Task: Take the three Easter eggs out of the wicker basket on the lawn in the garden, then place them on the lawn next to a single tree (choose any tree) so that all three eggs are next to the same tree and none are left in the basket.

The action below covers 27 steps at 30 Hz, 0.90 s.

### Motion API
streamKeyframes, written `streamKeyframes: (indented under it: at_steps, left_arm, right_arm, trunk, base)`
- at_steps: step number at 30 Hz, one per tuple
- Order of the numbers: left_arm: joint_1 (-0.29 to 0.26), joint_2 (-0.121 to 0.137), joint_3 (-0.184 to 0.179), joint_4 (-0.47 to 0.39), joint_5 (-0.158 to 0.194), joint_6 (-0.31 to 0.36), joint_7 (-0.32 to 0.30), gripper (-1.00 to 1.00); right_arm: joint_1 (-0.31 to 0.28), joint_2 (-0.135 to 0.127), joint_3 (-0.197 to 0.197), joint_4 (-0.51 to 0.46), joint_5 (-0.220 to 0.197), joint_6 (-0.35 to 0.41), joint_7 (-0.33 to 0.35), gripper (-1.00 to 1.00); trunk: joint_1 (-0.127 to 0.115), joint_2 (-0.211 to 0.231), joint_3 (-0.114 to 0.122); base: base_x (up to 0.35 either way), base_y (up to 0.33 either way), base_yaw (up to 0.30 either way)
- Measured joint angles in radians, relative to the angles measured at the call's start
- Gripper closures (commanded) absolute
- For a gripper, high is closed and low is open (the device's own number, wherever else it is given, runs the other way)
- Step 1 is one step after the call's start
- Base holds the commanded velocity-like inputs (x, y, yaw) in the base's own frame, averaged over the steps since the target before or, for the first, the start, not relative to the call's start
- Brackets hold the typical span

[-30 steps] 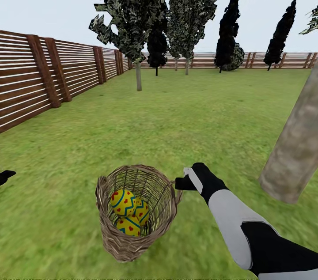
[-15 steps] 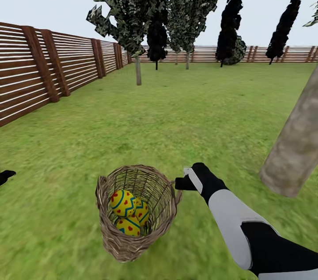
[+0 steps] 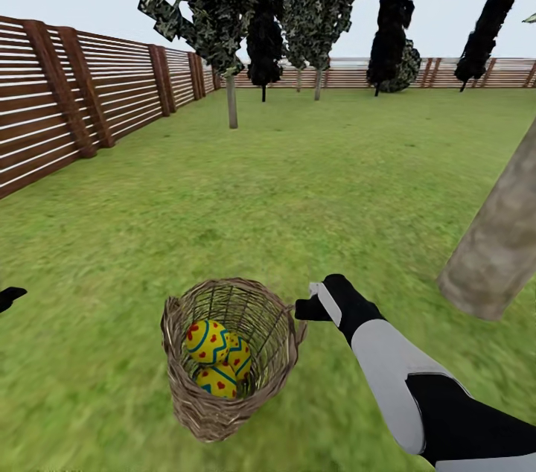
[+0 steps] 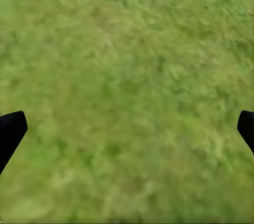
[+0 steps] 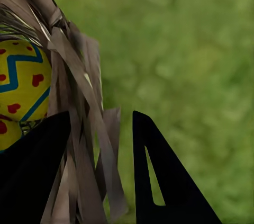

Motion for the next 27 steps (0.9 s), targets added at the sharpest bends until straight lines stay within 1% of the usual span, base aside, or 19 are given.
streamKeyframes:
  at_steps: [1, 3, 5, 6, 16, 18, 22, 24, 27]
  left_arm:
    - [0.0, 0.0, 0.0, 0.0, 0.0, 0.0, 0.0, -1.0]
    - [0.0, 0.0, 0.0, 0.0, 0.0, 0.0, 0.0, -1.0]
    - [0.0, 0.0, 0.0, 0.0, 0.0, 0.0, 0.0, -1.0]
    - [0.0, 0.0, 0.0, 0.0, 0.0, 0.0, 0.0, -1.0]
    - [0.0, 0.0, 0.0, 0.0, 0.0, 0.0, 0.0, -1.0]
    - [0.0, 0.0, 0.0, 0.0, 0.0, 0.0, 0.0, -1.0]
    - [0.0, 0.0, 0.0, 0.0, 0.0, 0.0, 0.0, -1.0]
    - [0.0, 0.0, 0.0, 0.0, 0.0, 0.0, 0.0, -1.0]
    - [0.0, 0.0, 0.0, 0.0, 0.0, 0.0, 0.0, -1.0]
  right_arm:
    - [0.0, 0.0, -0.001, 0.0, 0.0, -0.013, 0.0, 1.0]
    - [0.0, 0.0, -0.003, 0.004, 0.002, -0.053, -0.002, 1.0]
    - [0.0, 0.0, 0.0, 0.007, 0.002, -0.065, -0.003, 1.0]
    - [0.0, 0.0, -0.001, 0.007, -0.001, -0.068, -0.003, 1.0]
    - [0.0, 0.0, -0.001, 0.009, 0.0, -0.073, -0.003, 1.0]
    - [-0.002, 0.0, 0.001, -0.007, -0.001, -0.06, -0.002, 1.0]
    - [-0.002, 0.0, 0.001, -0.007, -0.001, -0.059, -0.002, 1.0]
    - [-0.001, 0.0, 0.001, -0.028, 0.0, -0.043, -0.001, 1.0]
    - [-0.001, 0.0, 0.001, -0.028, 0.0, -0.043, -0.001, 1.0]
  trunk:
    - [0.0, 0.0, -0.004]
    - [0.0, 0.0, -0.004]
    - [0.0, 0.0, -0.004]
    - [0.001, 0.0, -0.008]
    - [0.005, -0.003, -0.046]
    - [0.006, -0.004, -0.054]
    - [0.006, -0.004, -0.054]
    - [0.007, -0.004, -0.062]
    - [0.007, -0.004, -0.062]
  base:
    - [0.0, 0.0, 0.0]
    - [0.0, 0.0, 0.0]
    - [0.0, 0.0, 0.0]
    - [0.0, 0.0, 0.0]
    - [0.0, 0.0, 0.0]
    - [0.0, 0.0, 0.0]
    - [0.0, 0.0, 0.0]
    - [0.0, 0.0, 0.0]
    - [0.0, 0.0, 0.0]
